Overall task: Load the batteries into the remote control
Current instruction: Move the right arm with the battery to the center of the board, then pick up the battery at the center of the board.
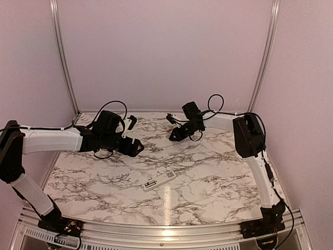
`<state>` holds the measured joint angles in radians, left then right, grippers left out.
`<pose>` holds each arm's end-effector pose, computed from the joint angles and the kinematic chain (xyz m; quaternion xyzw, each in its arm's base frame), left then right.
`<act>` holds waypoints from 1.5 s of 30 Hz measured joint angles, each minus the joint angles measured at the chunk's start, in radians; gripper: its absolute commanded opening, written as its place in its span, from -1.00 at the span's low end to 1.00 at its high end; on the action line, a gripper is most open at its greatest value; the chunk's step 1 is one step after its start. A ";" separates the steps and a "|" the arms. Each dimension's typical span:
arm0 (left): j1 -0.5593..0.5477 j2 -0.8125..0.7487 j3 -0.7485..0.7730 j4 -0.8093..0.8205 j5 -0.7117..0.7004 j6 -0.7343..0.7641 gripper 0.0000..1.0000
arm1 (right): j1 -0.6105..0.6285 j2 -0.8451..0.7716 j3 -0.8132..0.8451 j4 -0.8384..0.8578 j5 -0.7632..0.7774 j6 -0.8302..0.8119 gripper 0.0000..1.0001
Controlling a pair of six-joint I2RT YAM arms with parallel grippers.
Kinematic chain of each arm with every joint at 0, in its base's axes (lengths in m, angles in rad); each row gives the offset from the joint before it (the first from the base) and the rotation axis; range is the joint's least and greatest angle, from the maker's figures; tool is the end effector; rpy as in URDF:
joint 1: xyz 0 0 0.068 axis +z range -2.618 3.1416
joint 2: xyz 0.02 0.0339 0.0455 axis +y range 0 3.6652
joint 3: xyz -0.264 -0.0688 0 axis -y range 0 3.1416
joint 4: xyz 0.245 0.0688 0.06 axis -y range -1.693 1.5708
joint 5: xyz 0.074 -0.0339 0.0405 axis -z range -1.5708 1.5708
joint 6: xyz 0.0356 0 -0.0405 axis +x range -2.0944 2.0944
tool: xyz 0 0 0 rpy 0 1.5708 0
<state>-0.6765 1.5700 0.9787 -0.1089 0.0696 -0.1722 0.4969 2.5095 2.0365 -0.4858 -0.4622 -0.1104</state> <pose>0.2639 -0.2150 0.2202 0.2403 0.8739 -0.2023 0.3711 0.4665 0.2710 0.1246 -0.3434 0.8651 0.2707 0.2458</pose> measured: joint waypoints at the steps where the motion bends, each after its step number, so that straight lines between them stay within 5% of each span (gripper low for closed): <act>1: 0.000 0.000 0.000 0.000 0.000 0.000 0.77 | 0.006 -0.007 -0.009 -0.004 0.011 -0.007 -0.79; 16: 0.035 0.000 0.000 0.000 0.002 -0.006 0.78 | 0.164 -0.254 -0.378 0.006 0.111 -0.055 -0.82; 22: 0.056 0.000 0.000 0.000 0.008 -0.011 0.78 | 0.194 -0.294 -0.450 0.032 0.085 -0.045 -0.47; 29: 0.057 0.000 0.000 0.000 0.020 -0.022 0.78 | 0.192 -0.296 -0.441 0.028 0.073 -0.028 -0.07; 37: 0.059 0.000 0.000 0.000 0.026 -0.023 0.78 | 0.136 -0.295 -0.402 0.023 0.222 0.077 0.16; 45: 0.063 0.000 0.000 0.000 0.027 -0.027 0.78 | 0.113 -0.138 -0.049 -0.009 0.460 0.216 0.18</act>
<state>-0.6140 1.5700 0.9787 -0.1085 0.0967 -0.1989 0.6102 2.3718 1.9877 -0.4950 -0.0017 0.1059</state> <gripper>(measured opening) 0.891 0.590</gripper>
